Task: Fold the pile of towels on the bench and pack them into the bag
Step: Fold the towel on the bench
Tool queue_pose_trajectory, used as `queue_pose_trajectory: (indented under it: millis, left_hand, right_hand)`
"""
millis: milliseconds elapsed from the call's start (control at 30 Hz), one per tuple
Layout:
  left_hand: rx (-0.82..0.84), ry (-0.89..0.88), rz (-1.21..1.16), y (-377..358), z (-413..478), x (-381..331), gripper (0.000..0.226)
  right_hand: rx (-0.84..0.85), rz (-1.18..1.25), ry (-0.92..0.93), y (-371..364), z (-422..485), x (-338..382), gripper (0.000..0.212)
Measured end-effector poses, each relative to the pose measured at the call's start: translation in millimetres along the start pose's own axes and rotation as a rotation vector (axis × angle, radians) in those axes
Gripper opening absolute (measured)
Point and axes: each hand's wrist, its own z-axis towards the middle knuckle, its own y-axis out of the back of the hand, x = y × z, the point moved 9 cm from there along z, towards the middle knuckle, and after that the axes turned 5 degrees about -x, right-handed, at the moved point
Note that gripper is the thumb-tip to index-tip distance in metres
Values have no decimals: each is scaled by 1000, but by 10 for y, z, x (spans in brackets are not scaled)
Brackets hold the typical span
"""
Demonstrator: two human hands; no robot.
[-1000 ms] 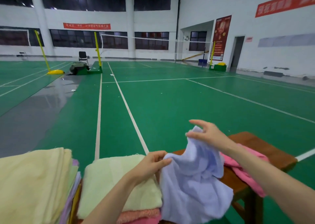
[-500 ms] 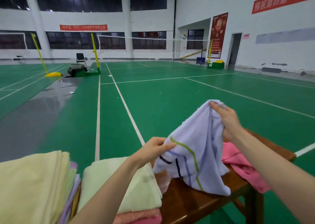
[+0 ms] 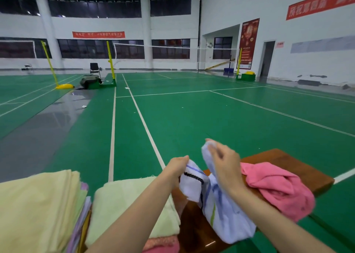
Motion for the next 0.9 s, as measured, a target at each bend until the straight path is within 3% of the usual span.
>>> queue_pose_trajectory:
  millis: [133, 267, 333, 433, 500, 567, 667, 700, 800, 900]
  left_hand:
    - [75, 28, -41, -16, -132, -33, 31]
    - [142, 128, -269, 3, -118, 86, 69]
    - [134, 154, -278, 7, -168, 94, 59]
    - [26, 152, -208, 66, -221, 112, 32]
    - [-12, 112, -177, 89, -248, 145, 20]
    - [-13, 80, -201, 107, -269, 181, 22]
    - [-23, -201, 141, 228, -300, -76, 28]
    - [12, -311, 280, 203, -355, -218, 24]
    - [211, -568, 612, -45, -512, -623, 19]
    - [324, -745, 877, -241, -601, -1049, 23]
  right_hand:
    - [183, 0, 280, -471, -509, 183, 31]
    - [70, -207, 617, -319, -784, 413, 31]
    - [62, -313, 731, -356, -890, 462, 31]
    - [141, -381, 760, -435, -961, 431, 33]
    - [281, -306, 736, -476, -1036, 382, 32]
    - [440, -8, 489, -414, -949, 377, 32]
    - [330, 376, 72, -146, -473, 120, 29]
    - [334, 373, 38, -106, -310, 53, 28]
    - [580, 183, 97, -230, -66, -31, 38]
    - [688, 230, 44, -222, 101, -59, 25]
